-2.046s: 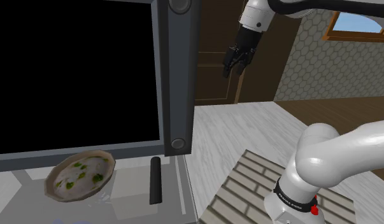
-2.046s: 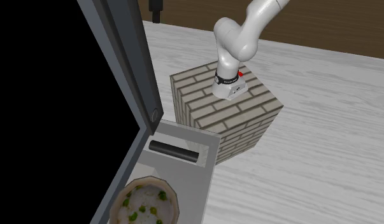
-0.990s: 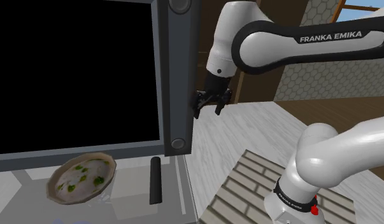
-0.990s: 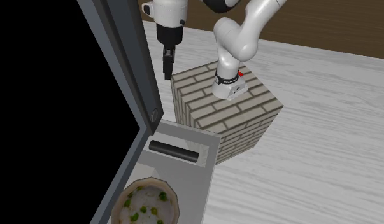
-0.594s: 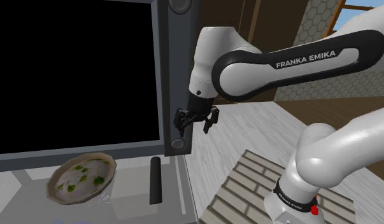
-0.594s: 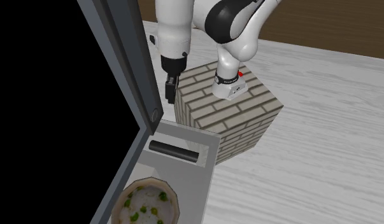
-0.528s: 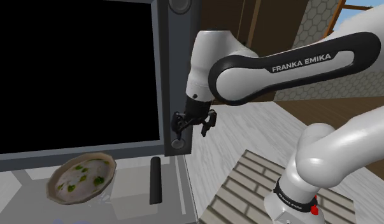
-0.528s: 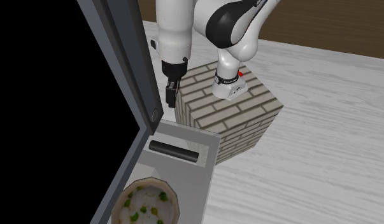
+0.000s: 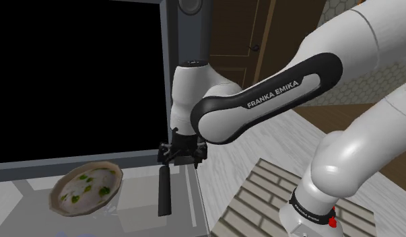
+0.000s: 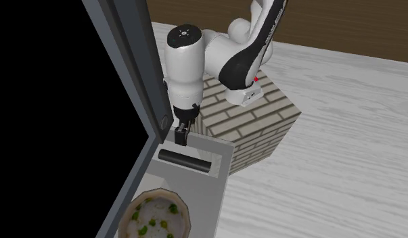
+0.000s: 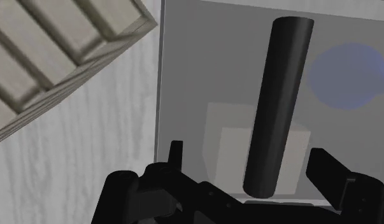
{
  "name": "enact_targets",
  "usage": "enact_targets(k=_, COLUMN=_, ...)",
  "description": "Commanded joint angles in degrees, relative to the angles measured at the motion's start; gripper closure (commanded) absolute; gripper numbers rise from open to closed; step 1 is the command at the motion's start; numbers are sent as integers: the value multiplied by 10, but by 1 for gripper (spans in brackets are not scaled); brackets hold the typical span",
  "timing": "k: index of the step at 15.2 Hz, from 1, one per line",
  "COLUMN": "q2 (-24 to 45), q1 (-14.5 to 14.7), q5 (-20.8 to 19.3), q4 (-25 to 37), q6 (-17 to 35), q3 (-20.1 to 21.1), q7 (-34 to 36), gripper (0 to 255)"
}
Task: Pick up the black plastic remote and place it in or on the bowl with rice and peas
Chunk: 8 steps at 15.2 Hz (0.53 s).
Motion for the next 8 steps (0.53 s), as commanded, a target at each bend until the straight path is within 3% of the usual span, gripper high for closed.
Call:
enact_targets(k=1, q2=54, q1=-14, q5=-22, q4=24, q6=27, q3=36, q7=60, gripper=0)
enact_targets(k=4, q2=139, q1=-35, q5=-81, q4=59, q6=62, q3=77, q7=152, gripper=0)
enact_targets(k=8, q2=174, q1=-36, q5=-113, q4=57, q6=90, q3=82, q7=181, gripper=0)
